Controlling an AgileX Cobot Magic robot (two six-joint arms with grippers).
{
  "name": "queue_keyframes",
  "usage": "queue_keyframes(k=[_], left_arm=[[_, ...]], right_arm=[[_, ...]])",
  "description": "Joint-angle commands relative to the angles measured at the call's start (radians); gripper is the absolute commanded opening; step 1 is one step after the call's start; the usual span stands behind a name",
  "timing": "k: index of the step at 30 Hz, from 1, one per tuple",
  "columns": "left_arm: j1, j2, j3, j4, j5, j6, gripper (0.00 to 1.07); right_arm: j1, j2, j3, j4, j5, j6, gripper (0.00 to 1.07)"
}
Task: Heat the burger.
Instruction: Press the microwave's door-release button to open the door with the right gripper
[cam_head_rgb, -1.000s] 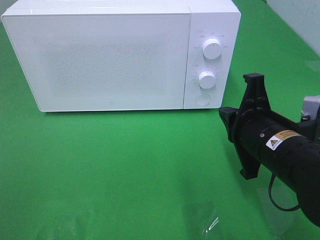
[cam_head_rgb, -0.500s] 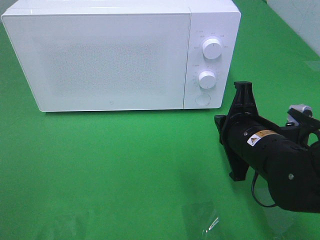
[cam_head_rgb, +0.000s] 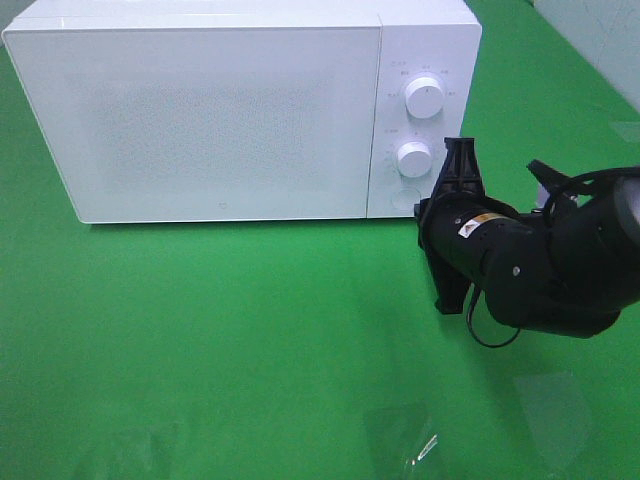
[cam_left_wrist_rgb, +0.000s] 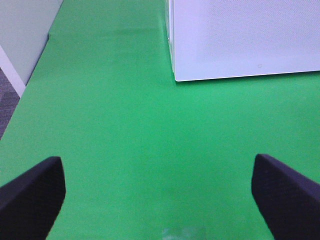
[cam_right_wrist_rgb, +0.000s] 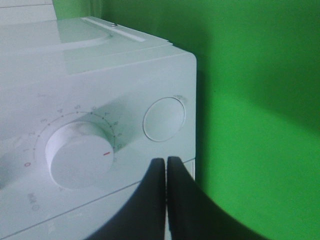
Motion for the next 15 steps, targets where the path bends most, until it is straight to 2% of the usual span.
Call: queue_keyframes(k=[1,15], left_arm=[[0.001,-0.019,0.003,-0.001,-0.001,-0.001,0.93],[0.001,-0.019,0.003,-0.001,-0.001,-0.001,0.93]], right_arm=[[-0.007,0.018,-0.033,-0.016,0.021,-0.001,0.0],[-0.04,0.142,-0.199,-0.008,0.074,-0.006,0.0]])
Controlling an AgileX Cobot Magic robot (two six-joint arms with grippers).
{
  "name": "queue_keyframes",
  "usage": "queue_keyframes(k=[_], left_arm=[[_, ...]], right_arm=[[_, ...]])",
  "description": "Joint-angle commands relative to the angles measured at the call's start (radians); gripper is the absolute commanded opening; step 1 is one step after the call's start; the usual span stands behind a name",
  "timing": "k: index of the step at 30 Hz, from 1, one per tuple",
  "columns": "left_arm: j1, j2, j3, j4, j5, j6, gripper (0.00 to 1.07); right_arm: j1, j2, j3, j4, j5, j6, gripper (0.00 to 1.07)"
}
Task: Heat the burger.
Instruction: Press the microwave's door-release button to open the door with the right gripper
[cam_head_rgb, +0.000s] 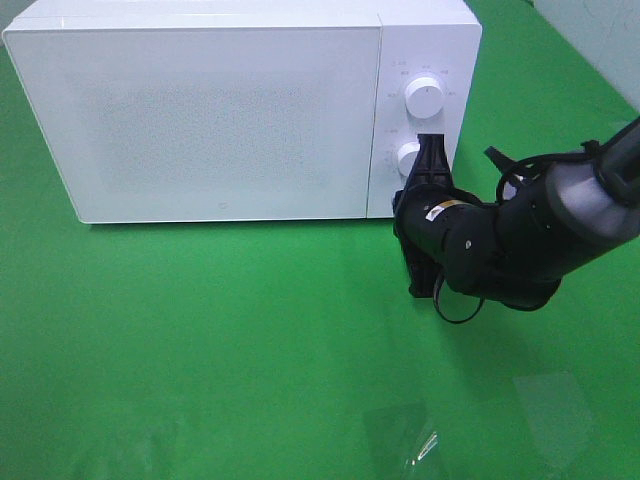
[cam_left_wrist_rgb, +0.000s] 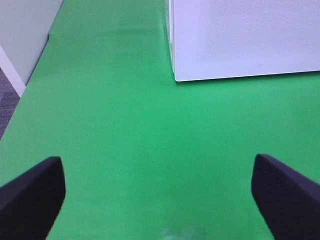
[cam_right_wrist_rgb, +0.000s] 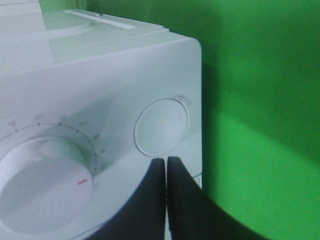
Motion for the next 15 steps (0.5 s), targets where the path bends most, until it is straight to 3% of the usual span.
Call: queue_keyframes(k=[1,7,15], left_arm=[[0.001,-0.019,0.003,-0.001,-0.001,-0.001,0.93],[0.001,-0.019,0.003,-0.001,-0.001,-0.001,0.93],[0.001,-0.019,0.003,-0.001,-0.001,-0.001,0.93]], right_arm=[[-0.013,0.024,-0.045,0.003,0.013,-0.006,0.0],[-0.036,0.029,-0.076,0.087,-0.001,-0.066,0.0],[-0.041,0.031,-0.106,0.1,-0.046,-0.081,0.0]])
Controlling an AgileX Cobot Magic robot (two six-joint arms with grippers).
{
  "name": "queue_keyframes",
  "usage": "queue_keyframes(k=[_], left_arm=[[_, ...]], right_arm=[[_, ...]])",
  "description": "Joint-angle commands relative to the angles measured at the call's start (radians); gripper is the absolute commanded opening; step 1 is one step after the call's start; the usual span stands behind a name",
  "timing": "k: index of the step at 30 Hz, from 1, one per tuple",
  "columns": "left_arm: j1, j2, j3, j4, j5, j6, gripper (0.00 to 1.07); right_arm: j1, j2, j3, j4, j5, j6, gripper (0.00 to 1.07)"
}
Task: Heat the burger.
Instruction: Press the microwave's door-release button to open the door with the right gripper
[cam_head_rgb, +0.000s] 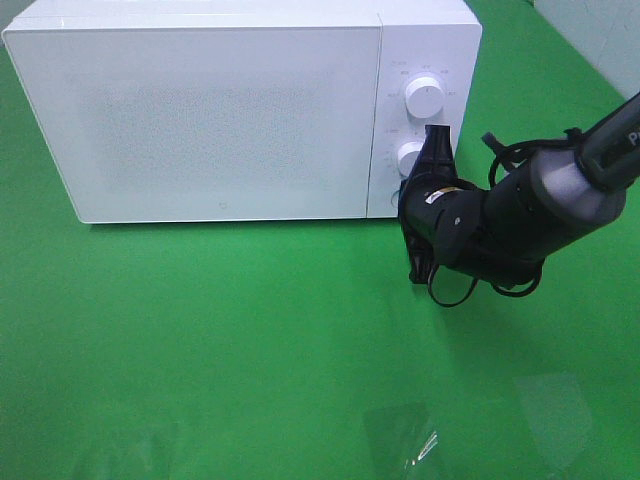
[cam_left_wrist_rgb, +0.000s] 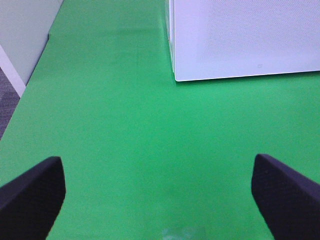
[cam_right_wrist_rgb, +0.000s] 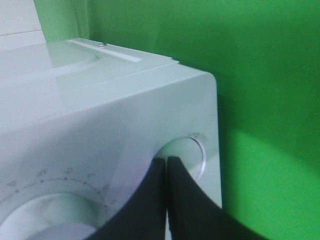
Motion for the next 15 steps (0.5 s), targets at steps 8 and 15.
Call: queue_keyframes(k=[8,15], left_arm=[[0.001,-0.019,0.003,-0.001,-0.001,-0.001,0.93],[0.001,-0.019,0.003,-0.001,-0.001,-0.001,0.93]], right_arm=[[-0.008,-0.004,-0.03,0.005,-0.182,-0.026,0.0],[-0.008,0.024,-0.04,0.001,-0.329,-0.018,0.0]])
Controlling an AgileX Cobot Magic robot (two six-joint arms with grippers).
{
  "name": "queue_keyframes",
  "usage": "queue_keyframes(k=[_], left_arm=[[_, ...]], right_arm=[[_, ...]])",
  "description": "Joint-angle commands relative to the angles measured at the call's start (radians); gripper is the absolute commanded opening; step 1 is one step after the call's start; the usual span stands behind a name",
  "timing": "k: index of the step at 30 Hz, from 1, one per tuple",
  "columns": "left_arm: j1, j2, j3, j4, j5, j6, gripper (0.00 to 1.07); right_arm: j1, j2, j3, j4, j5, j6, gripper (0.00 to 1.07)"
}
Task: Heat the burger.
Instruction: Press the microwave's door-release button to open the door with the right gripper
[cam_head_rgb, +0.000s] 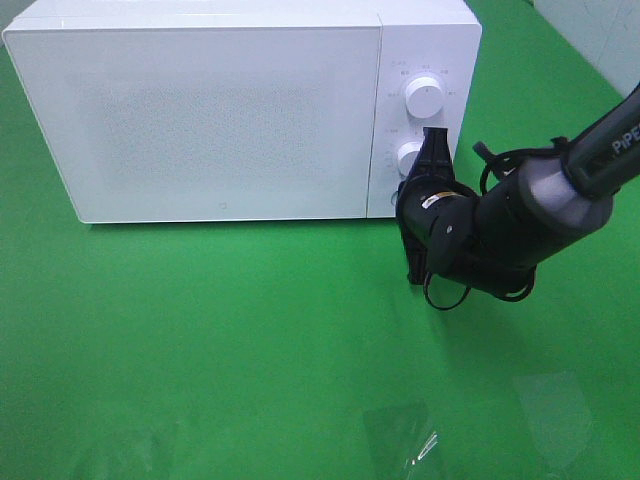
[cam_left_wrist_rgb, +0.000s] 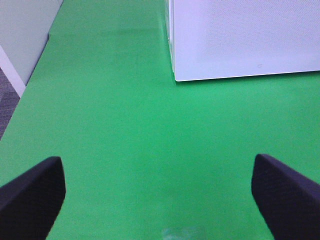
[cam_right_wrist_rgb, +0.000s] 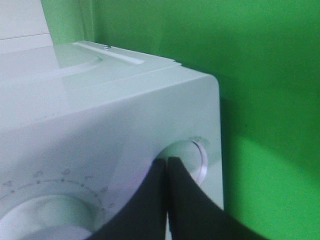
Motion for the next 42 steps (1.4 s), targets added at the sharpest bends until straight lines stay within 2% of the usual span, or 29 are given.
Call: queue_keyframes(k=[1,5,12,42], left_arm=[[0.001,-0.019,0.003,-0.001,-0.001,-0.001,0.93],[0.001,-0.019,0.003,-0.001,-0.001,-0.001,0.93],[0.001,-0.019,0.003,-0.001,-0.001,-0.001,0.93],[0.001,-0.019,0.003,-0.001,-0.001,-0.001,0.93]], right_arm=[[-0.017,-0.002,-0.034,-0.011,-0.261,-0.013,0.0],[-0.024,0.063,-0.085,-0.047,-0.342,0.039,0.0],[-0.035,0.074,-0.117,-0.057,-0.342,0.023,0.0],[-0.035,0.075,-0.12,-0.054,-0.221,-0.043,0.0]])
